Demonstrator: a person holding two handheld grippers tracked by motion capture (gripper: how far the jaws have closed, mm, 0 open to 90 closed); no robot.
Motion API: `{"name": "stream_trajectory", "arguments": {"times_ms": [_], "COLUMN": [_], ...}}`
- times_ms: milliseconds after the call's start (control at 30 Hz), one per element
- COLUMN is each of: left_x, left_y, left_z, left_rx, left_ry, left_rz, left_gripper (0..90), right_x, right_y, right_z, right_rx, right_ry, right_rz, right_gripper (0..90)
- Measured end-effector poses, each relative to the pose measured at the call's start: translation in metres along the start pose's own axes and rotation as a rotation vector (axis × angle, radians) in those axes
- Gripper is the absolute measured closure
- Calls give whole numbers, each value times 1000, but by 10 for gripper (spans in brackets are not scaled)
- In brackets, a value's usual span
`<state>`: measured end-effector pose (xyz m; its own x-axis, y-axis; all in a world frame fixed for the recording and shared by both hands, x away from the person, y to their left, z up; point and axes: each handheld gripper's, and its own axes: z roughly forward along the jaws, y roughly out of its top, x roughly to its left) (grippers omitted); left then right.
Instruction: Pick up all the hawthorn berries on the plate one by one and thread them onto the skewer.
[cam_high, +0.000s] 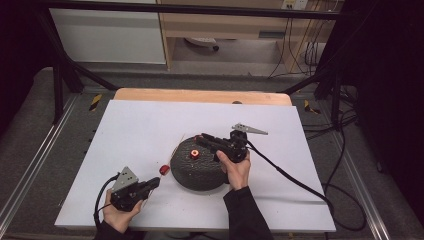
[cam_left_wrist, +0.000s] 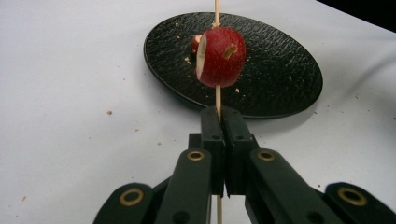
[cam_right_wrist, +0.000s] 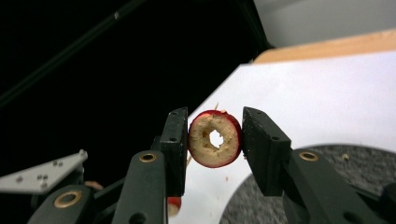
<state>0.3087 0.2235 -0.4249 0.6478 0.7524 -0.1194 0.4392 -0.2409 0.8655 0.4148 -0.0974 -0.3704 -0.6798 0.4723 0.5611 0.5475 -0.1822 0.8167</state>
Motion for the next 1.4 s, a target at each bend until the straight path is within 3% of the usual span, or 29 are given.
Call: {"name": "stream_trajectory", "arguments": {"times_ms": [300, 667, 1033, 1400], "left_x": [-3, -9, -15, -16], "left_y": [1, 2, 3, 3], "left_z": [-1, 0, 5, 6], "left_rx": [-13, -23, -16, -15], "left_ry": [-11, -31, -47, -52], "left_rz": [-5, -1, 10, 12], "left_gripper": [885, 885, 885, 885], "right_x": [-3, -10, -12, -14], "right_y": [-3, -7, -14, -16], "right_z": [4, 12, 17, 20], "right_rx": [-143, -234, -278, -280], "right_ry": [5, 17, 24, 24], "right_rz": [12, 32, 20, 24], "right_gripper": [626, 627, 627, 628]}}
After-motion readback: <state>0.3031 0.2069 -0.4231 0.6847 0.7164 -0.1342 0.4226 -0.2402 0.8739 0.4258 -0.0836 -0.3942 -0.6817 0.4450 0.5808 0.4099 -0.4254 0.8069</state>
